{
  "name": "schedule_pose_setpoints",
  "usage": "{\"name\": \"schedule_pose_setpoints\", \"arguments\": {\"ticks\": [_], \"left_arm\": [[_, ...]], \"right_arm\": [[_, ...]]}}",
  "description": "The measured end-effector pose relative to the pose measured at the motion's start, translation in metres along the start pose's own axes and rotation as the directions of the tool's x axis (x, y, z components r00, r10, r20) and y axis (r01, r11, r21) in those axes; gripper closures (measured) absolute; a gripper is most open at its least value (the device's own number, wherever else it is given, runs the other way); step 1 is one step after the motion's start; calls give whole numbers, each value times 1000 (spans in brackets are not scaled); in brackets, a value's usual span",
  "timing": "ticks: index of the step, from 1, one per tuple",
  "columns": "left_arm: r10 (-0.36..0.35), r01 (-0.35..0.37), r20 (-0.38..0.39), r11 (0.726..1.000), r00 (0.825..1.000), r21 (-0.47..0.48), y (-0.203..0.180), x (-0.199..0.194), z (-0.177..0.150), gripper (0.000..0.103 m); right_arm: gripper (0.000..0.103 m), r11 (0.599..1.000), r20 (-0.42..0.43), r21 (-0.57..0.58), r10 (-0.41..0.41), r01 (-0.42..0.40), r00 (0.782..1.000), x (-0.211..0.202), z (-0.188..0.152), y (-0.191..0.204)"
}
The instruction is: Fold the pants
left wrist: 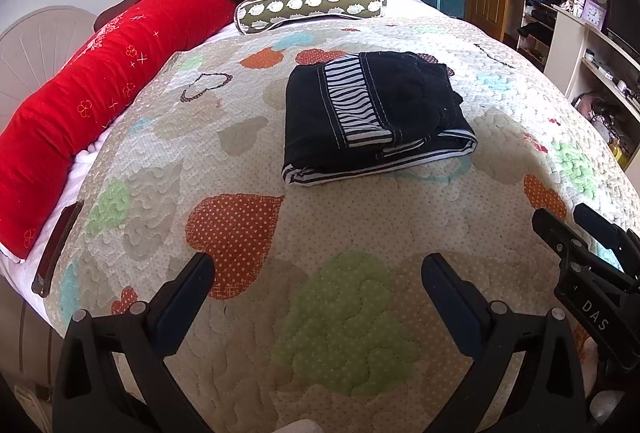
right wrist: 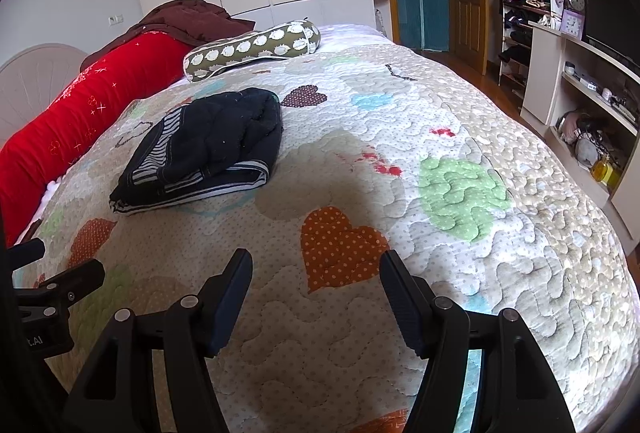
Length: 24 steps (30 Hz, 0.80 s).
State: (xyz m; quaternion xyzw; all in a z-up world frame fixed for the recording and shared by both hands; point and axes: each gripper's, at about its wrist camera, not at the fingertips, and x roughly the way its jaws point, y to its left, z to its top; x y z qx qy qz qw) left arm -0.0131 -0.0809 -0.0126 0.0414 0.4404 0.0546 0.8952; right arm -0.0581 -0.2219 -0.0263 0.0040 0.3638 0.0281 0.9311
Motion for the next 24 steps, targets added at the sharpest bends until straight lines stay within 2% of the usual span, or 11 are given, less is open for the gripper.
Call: {"name": "schedule_pose_setpoints", "arguments": {"ticks": [19, 24], "left_arm": [[3, -3, 22, 1000, 1000, 15, -3, -4, -1, 0], [3, -4, 36, 999, 999, 33, -3, 2, 10, 0]], "right_arm": [[32, 997, 6, -65, -37, 38, 999, -1, -3, 13], [32, 996, 5, -80, -43, 43, 999, -1, 3, 16]]}}
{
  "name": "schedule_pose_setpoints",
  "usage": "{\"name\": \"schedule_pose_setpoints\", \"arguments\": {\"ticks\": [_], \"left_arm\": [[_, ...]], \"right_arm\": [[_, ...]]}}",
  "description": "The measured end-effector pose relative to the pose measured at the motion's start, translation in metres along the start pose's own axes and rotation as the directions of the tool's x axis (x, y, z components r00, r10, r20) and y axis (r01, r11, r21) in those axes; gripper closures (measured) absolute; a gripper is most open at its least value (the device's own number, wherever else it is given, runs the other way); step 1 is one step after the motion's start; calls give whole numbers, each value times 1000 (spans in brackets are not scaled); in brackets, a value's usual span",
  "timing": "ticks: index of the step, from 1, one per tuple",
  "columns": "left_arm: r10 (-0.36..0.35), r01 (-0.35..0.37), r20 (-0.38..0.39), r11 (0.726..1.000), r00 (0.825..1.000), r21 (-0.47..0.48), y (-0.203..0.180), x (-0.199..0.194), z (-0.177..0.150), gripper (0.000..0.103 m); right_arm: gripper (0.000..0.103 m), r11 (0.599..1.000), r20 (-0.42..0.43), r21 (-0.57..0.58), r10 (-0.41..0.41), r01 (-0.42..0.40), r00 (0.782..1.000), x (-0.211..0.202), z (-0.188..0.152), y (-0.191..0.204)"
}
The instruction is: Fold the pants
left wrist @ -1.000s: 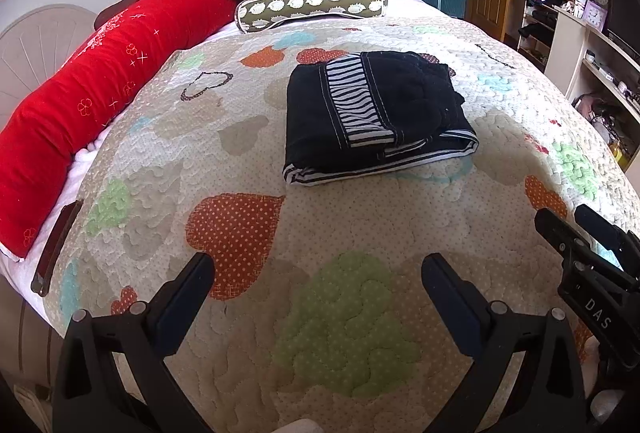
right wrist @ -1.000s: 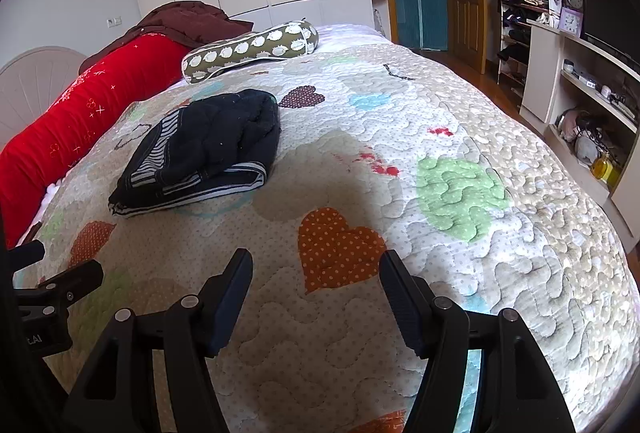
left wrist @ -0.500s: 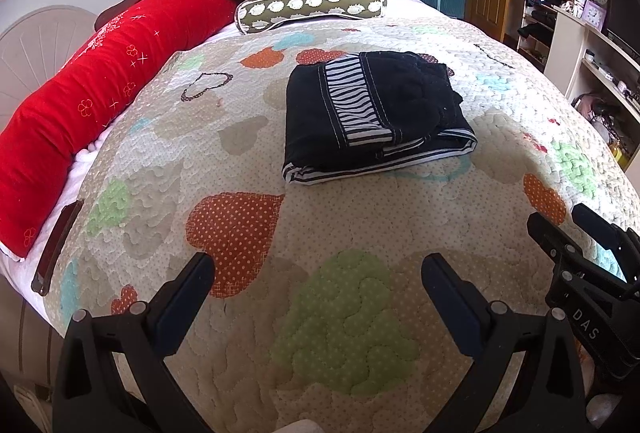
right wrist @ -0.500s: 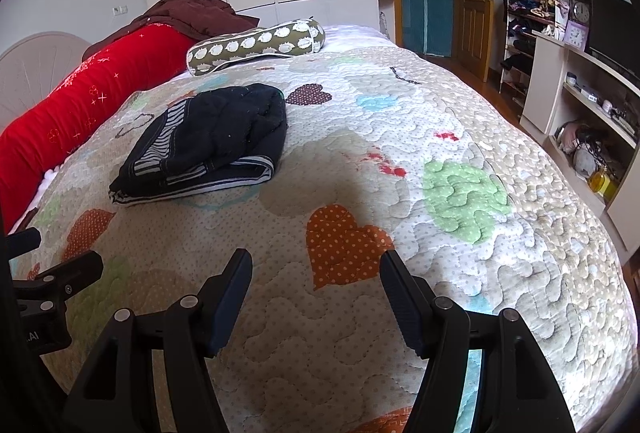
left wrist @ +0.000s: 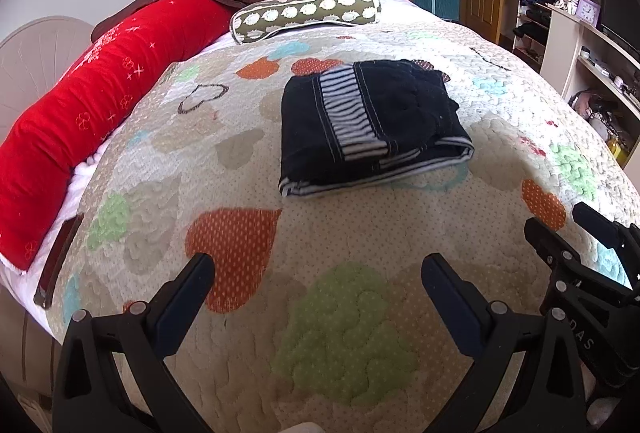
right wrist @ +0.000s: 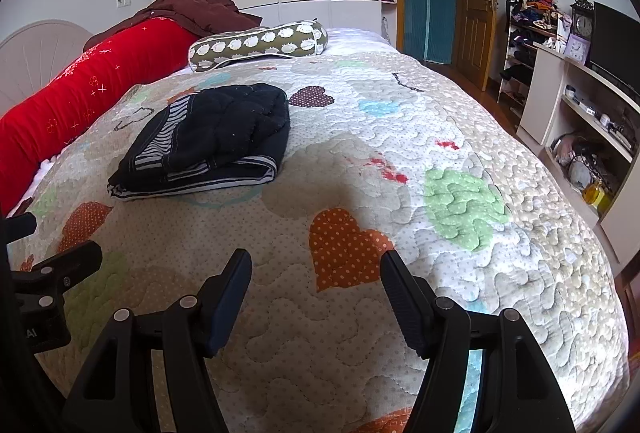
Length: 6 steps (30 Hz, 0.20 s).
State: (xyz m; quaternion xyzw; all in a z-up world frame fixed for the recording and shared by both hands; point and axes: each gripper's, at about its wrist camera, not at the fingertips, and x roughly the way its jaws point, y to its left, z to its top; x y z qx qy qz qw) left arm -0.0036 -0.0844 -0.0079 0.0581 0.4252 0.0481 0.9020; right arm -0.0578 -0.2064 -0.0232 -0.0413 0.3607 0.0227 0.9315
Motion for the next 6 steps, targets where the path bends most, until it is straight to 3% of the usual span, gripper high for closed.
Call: {"name": "schedule_pose_setpoints", "arguments": {"ticks": [6], "left_arm": [[0, 0, 40, 1000, 999, -5, 2, 8, 20, 0]], "right_arm": [[29, 999, -6, -32, -3, 2, 1000, 5, 17, 3]]}}
